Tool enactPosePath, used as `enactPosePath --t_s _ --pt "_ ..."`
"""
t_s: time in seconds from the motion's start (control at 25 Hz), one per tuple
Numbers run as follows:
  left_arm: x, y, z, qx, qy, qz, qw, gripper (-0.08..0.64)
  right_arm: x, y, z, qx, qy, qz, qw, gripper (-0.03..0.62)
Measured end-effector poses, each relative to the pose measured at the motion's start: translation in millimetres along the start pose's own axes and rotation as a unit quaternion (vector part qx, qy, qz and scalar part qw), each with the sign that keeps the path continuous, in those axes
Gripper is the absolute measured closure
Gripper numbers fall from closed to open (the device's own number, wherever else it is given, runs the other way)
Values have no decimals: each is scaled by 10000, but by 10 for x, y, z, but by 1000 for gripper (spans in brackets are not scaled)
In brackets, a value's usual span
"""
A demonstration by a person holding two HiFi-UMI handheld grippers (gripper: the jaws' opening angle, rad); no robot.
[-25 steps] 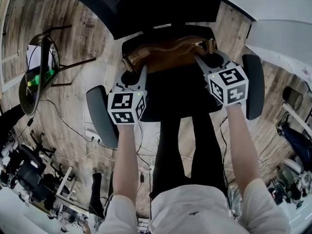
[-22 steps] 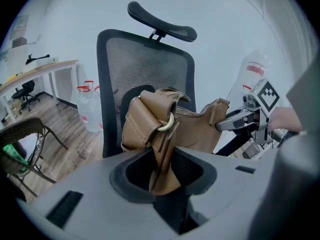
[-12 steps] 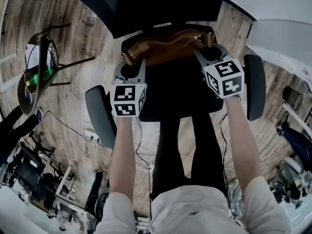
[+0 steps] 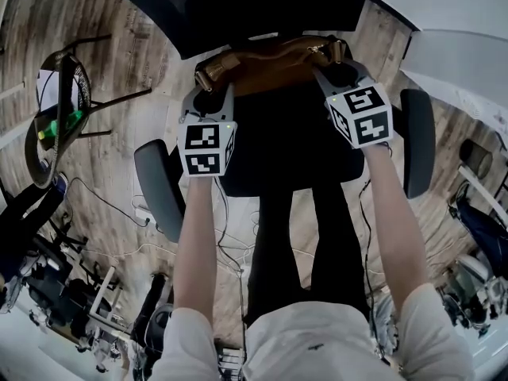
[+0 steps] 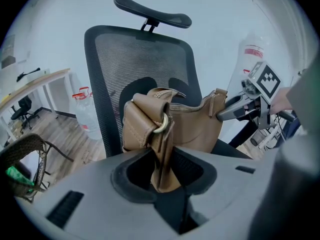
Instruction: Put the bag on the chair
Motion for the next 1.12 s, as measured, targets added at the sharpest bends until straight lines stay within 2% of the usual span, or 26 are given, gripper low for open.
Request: enactPosePath --t_s 0.32,1.12 --pt "-59 -81 22 -100 -46 41 9999 460 -11 -61 105 167 37 42 9998 474" --pt "-341 -53 -86 -62 -122 -224 9997 459 -276 -95 227 350 55 -242 9991 471"
Point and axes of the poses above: the fingertips, and each gripper's own axes: x backward along the fingers, z to its right, y out of its underside, the point moved 4 cm from there along x, backward along the fingers, and after that the axes turned 3 degrees about z, right-handed, at the moved point
